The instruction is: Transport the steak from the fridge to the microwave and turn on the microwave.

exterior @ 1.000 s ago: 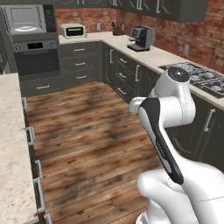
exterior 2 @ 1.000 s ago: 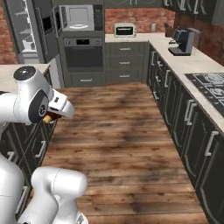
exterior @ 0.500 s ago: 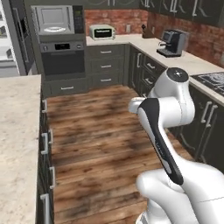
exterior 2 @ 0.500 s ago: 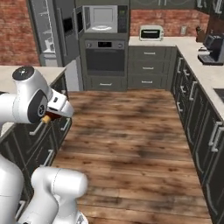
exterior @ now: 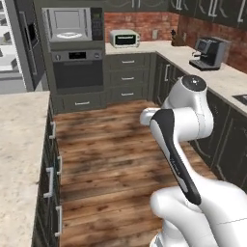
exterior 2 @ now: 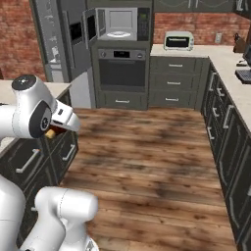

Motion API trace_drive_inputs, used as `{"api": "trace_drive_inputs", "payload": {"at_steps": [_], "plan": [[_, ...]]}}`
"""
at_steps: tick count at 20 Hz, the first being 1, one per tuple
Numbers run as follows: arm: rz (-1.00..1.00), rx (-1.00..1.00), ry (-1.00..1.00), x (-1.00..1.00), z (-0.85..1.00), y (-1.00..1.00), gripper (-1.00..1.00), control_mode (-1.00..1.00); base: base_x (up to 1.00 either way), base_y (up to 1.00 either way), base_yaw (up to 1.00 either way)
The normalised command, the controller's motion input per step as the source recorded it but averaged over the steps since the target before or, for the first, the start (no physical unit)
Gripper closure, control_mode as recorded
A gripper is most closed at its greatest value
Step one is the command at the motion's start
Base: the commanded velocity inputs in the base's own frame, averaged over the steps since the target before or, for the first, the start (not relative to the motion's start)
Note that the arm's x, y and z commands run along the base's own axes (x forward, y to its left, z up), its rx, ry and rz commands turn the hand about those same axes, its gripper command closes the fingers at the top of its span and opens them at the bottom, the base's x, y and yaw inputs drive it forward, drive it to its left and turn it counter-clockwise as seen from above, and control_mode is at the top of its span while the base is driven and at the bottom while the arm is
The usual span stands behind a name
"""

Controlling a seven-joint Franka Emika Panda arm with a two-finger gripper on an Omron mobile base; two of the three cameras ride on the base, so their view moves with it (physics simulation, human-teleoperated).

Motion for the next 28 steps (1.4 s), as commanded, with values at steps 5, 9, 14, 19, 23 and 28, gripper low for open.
{"api": "trace_drive_inputs", "payload": {"at_steps": [5, 9, 14, 19, 23, 28], "plan": [[0.0, 0.0, 0.0, 0.0, 0.0, 0.0, 1.0, 1.0, 0.84, -0.3, 0.08], [0.0, 0.0, 0.0, 0.0, 0.0, 0.0, 1.0, 1.0, 0.85, -0.27, 0.1], [0.0, 0.0, 0.0, 0.0, 0.0, 0.0, 1.0, 1.0, 0.86, -0.25, 0.09], [0.0, 0.0, 0.0, 0.0, 0.0, 0.0, 1.0, 1.0, 0.91, -0.16, 0.03], [0.0, 0.0, 0.0, 0.0, 0.0, 0.0, 1.0, 1.0, 0.91, -0.13, 0.03], [0.0, 0.0, 0.0, 0.0, 0.0, 0.0, 1.0, 1.0, 0.93, -0.1, 0.04]]}}
